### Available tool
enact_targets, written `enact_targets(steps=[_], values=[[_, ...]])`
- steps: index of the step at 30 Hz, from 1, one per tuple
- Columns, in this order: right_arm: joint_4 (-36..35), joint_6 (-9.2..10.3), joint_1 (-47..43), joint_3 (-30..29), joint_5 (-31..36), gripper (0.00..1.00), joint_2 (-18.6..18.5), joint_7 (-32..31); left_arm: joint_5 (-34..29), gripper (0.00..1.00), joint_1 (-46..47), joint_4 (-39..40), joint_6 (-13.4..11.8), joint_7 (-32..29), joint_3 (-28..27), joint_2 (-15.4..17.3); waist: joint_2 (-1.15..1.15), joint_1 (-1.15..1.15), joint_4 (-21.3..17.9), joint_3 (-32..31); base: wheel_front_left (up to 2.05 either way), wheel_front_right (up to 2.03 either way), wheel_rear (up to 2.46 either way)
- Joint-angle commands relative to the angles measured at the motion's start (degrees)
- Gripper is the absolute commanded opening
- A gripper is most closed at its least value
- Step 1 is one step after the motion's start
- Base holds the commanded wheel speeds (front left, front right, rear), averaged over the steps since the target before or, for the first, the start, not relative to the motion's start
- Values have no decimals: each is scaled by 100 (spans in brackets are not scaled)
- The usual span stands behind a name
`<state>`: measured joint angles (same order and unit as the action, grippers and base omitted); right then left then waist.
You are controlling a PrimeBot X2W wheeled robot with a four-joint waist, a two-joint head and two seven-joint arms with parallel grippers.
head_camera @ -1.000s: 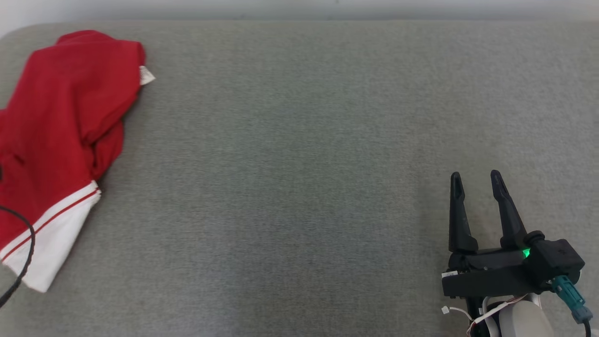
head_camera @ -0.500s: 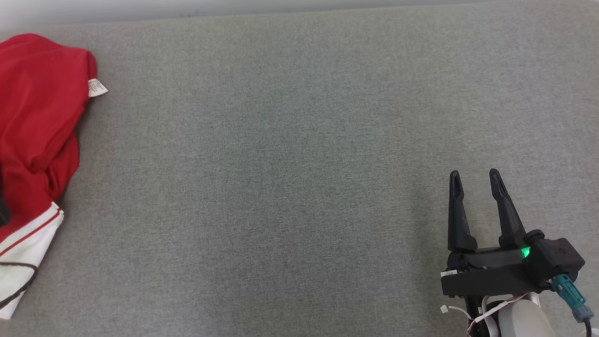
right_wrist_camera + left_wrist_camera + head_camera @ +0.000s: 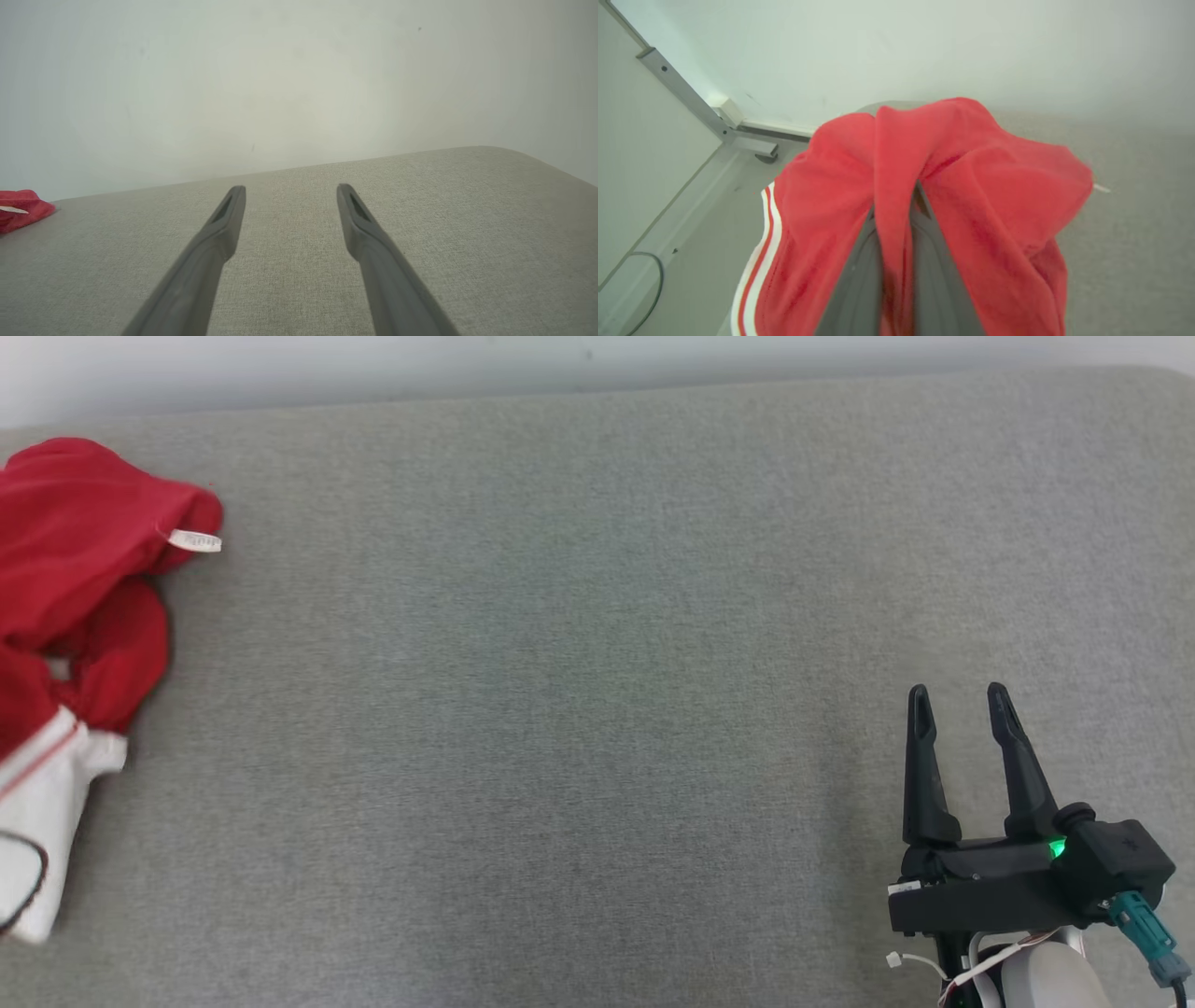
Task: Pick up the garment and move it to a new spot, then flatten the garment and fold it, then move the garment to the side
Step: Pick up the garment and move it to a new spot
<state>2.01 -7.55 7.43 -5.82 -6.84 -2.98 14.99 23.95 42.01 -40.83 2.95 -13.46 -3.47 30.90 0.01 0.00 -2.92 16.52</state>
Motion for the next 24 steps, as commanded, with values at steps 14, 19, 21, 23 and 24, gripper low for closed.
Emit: enact_targets(steps=[14,19,21,23,24], values=[[115,12,-209,78,-179,100,19,28,-40,0,1139,1702,306,837,496,-212,-1,0,317,-583,0,0,0],[164,12,-256,149,-281,100,19,20,21,0,1537,2466,371,684,947,-555,-1,0,33,-678,0,0,0],[183,12,-276,181,-318,100,19,19,36,0,1635,2717,390,628,1126,-704,-1,0,-130,-707,0,0,0],[193,12,-290,218,-345,100,20,19,67,0,1728,2918,400,606,1305,-890,-1,0,-314,-720,0,0,0],[201,12,-294,219,-361,100,19,19,69,0,1761,2984,405,589,1401,-982,-1,0,-414,-720,0,0,0]])
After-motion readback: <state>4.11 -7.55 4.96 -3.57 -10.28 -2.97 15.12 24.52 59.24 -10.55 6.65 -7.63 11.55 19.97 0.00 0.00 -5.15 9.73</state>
